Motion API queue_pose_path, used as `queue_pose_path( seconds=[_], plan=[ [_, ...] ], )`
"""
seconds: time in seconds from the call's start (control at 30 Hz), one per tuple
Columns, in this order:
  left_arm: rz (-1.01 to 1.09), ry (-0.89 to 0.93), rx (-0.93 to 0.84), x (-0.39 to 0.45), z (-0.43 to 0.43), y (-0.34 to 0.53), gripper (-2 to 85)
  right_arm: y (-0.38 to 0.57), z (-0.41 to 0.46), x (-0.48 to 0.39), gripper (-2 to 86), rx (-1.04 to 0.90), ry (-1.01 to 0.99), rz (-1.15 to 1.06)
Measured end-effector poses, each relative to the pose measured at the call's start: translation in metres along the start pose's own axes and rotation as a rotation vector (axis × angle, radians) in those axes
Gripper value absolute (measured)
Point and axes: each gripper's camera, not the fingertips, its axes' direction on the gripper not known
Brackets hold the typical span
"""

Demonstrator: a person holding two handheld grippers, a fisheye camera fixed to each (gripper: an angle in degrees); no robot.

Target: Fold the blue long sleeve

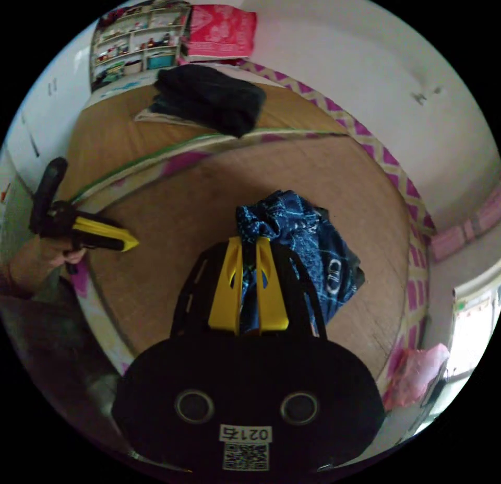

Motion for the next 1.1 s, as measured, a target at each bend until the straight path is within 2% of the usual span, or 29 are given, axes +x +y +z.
queue_pose_path(
  seconds=[0.17,0.27,0.43,0.6,0.7,0.83,0.97,1.03,1.1],
  plan=[
    [0.039,-0.052,0.175,0.009,-0.03,0.036,-1.0,0.012,0.016,-0.09,4.5,0.042,-0.184,-0.09],
    [0.074,-0.123,0.205,0.018,-0.041,0.052,-0.9,0.029,0.024,-0.11,5.7,0.072,-0.152,-0.072],
    [0.072,-0.113,0.243,0.023,-0.053,0.065,-0.9,0.067,0.01,-0.101,8.3,0.171,-0.171,0.015],
    [0.045,-0.082,0.256,0.024,-0.054,0.067,-1.0,0.096,0.017,-0.079,1.8,0.203,-0.228,0.102],
    [0.036,-0.082,0.244,0.024,-0.052,0.067,-1.0,0.115,0.02,-0.066,3.8,0.218,-0.32,0.14],
    [0.03,-0.093,0.235,0.024,-0.048,0.067,-0.9,0.134,0.026,-0.067,7.2,0.217,-0.297,0.124],
    [0.017,-0.085,0.217,0.024,-0.041,0.063,-1.0,0.149,0.047,-0.074,1.1,0.185,-0.175,0.09],
    [0.02,-0.1,0.219,0.026,-0.039,0.061,-1.0,0.163,0.048,-0.059,0.0,0.221,-0.221,0.141],
    [0.029,-0.109,0.222,0.027,-0.038,0.057,-1.0,0.194,0.033,-0.016,-0.6,0.335,-0.319,0.26]
  ],
)
